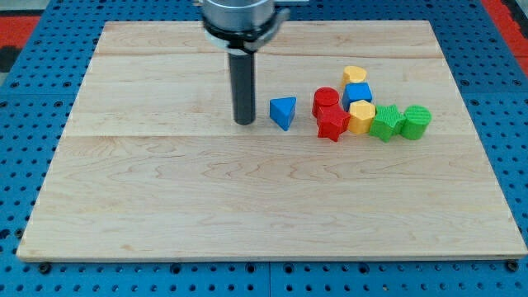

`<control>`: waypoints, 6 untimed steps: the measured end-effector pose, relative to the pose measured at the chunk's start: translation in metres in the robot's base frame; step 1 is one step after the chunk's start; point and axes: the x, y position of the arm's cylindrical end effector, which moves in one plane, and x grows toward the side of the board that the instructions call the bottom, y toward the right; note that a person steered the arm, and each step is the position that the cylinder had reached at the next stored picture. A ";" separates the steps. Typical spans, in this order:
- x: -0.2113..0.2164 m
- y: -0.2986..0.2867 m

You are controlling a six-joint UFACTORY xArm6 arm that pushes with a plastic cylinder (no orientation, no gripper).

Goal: Move the blue triangle into the blue cube

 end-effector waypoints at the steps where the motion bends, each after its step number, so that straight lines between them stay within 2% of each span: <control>1: 0.000 0.025; 2: 0.000 0.082; 3: 0.000 0.100; 5: -0.002 0.094; 6: 0.012 0.038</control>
